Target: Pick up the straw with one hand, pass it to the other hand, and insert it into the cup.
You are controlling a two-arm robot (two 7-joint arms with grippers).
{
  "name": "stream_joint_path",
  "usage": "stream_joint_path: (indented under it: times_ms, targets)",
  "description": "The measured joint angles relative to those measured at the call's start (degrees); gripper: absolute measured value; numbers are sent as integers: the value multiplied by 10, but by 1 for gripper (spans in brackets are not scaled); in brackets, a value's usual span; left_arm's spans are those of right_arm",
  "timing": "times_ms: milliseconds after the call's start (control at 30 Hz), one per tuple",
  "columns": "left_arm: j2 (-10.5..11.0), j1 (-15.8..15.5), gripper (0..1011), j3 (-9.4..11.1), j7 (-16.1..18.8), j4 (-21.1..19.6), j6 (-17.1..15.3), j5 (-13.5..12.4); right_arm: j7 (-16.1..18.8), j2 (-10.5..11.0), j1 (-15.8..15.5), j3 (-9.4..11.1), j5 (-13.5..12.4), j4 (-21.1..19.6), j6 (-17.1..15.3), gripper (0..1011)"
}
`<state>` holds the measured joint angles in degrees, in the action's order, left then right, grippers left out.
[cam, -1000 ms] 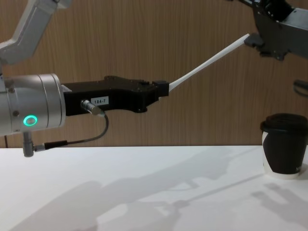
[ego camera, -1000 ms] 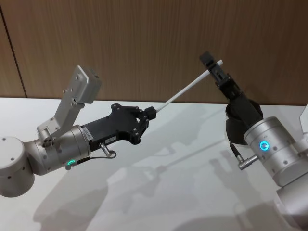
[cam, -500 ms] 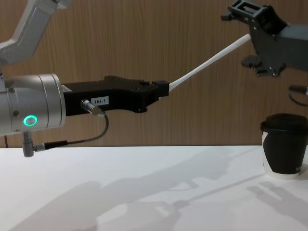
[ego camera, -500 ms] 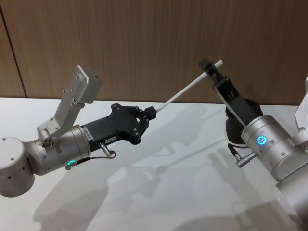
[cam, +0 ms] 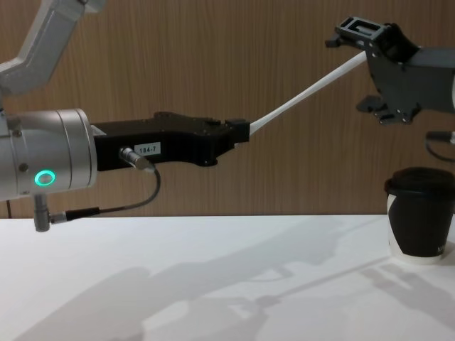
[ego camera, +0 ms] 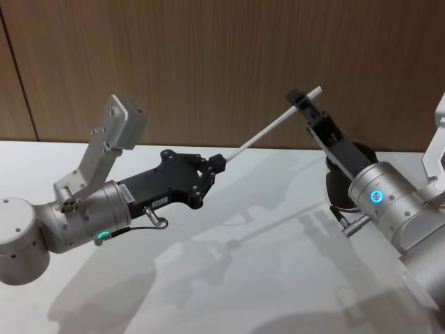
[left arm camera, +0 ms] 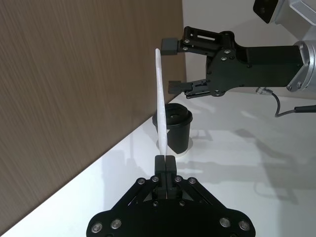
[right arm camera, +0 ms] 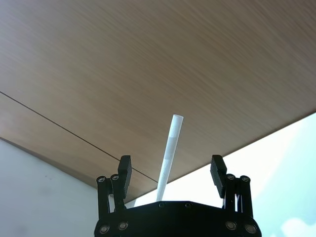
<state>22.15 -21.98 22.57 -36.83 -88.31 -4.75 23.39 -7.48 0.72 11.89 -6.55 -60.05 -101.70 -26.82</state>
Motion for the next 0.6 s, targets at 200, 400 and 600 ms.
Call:
stream_joint_path:
  times_ms: [200,400,600]
  targets:
    - [0,0,8,0,0,0,0,0,0,6,12,-5,-3,11,-5,1001]
    - [0,0,7,0,0,0,0,0,4,10,21,-10,-5,20,-7,1001]
    - [0,0,8,0,0,0,0,0,7,14,30,-14,-7,28,-8,1001]
